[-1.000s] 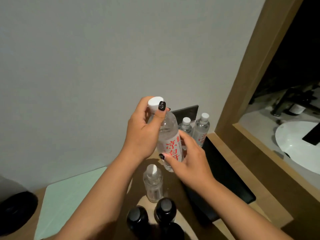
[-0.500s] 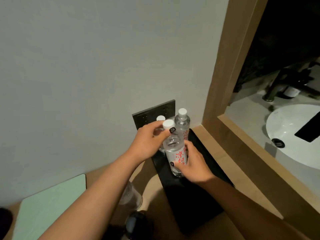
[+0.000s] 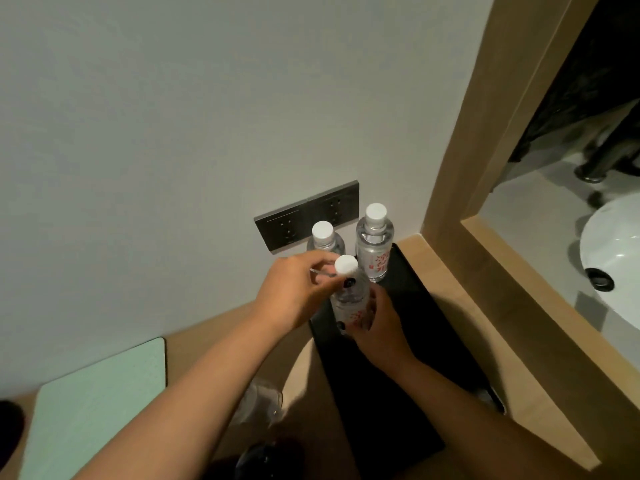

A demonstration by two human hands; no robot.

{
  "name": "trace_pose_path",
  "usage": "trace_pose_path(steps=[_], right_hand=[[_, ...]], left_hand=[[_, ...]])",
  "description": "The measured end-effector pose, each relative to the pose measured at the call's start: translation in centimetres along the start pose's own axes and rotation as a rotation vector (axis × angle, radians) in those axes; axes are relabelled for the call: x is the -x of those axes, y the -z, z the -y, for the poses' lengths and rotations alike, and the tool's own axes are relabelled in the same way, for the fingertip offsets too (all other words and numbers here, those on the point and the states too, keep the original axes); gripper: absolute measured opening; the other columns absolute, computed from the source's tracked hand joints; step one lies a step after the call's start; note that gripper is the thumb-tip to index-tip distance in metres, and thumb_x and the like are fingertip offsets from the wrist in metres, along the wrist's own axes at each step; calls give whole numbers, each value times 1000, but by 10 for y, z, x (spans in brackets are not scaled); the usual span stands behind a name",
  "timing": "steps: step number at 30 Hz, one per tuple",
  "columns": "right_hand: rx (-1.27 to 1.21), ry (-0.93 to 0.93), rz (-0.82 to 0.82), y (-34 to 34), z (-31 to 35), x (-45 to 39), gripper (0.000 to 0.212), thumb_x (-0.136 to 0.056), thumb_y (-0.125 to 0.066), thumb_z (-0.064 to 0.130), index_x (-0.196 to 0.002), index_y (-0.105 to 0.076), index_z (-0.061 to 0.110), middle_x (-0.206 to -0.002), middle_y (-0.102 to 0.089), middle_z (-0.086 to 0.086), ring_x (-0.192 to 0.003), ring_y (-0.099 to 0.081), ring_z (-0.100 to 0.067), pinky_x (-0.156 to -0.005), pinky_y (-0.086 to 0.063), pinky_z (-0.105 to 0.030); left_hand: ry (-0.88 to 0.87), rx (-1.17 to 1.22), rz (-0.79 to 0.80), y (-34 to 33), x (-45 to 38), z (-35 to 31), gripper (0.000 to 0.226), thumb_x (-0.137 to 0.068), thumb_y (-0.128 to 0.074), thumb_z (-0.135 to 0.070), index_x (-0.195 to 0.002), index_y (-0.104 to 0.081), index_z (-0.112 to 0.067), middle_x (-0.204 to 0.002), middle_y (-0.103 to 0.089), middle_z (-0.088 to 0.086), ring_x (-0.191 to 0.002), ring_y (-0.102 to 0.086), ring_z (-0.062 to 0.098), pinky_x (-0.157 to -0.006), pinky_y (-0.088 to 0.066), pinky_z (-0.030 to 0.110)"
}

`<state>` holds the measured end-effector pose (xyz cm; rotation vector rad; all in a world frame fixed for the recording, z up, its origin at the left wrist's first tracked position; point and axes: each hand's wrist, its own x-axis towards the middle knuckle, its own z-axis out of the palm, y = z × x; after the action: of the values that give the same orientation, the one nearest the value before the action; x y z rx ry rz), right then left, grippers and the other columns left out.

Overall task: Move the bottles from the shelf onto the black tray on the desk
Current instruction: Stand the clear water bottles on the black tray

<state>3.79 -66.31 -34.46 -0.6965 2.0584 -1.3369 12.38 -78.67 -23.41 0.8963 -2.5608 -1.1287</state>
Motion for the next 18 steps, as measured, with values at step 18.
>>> trace_pose_path(steps=[18], right_hand=[[-6, -107, -49, -19, 9, -5, 75, -71, -75, 1, -135, -39, 14, -134, -45, -9, -125, -48, -27, -100, -47, -44]], left_hand=[[266, 138, -18, 73, 100, 33, 31, -82, -69, -16, -109, -65, -31, -96, -69, -8, -92, -64, 1, -85, -52, 17]])
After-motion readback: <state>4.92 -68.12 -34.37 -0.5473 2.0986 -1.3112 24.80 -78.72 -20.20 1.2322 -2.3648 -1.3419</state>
